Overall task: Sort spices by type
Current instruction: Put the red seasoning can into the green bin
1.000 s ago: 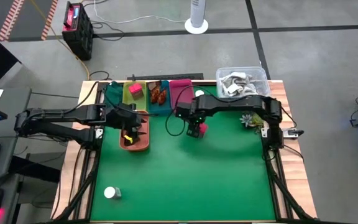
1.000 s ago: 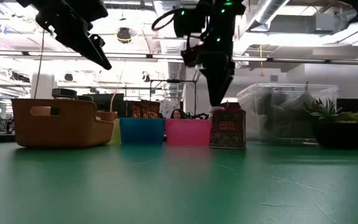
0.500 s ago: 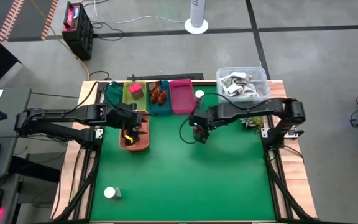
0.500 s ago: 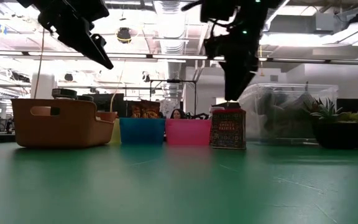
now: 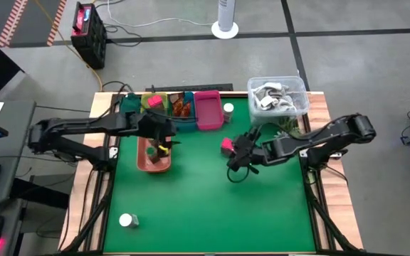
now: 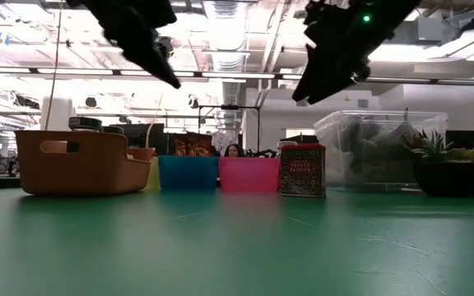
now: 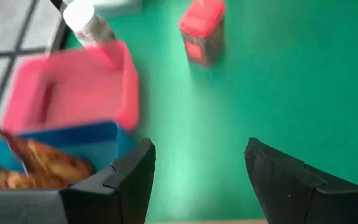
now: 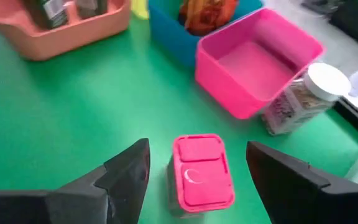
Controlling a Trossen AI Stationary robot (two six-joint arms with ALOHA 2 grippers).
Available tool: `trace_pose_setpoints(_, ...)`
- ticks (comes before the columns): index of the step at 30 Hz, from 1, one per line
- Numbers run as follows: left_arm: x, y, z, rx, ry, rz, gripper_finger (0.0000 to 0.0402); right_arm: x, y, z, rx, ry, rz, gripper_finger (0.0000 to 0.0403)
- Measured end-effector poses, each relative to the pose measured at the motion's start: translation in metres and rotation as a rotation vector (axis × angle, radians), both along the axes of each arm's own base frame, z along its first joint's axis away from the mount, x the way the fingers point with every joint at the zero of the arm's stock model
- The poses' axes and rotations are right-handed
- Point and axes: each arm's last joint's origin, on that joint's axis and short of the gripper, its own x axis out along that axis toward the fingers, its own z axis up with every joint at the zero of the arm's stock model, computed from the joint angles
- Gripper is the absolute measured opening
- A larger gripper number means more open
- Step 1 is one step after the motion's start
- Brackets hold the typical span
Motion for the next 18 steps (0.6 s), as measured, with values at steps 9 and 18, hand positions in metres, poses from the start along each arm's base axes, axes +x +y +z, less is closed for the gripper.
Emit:
trace_pose_setpoints(9, 0.046, 0.007, -0.009, -0.007, 0.047, -0.098, 0.0235, -0.020, 0.023, -0.016, -0.144, -0.026, -0.051, 0.0292)
trace_pose_setpoints(18, 0.059, 0.008, -0.015, -0.007, 0.023, -0.140, 0.0235, -0.052, 0.034, -0.056, -0.252, -0.035, -0.117, 0.0292)
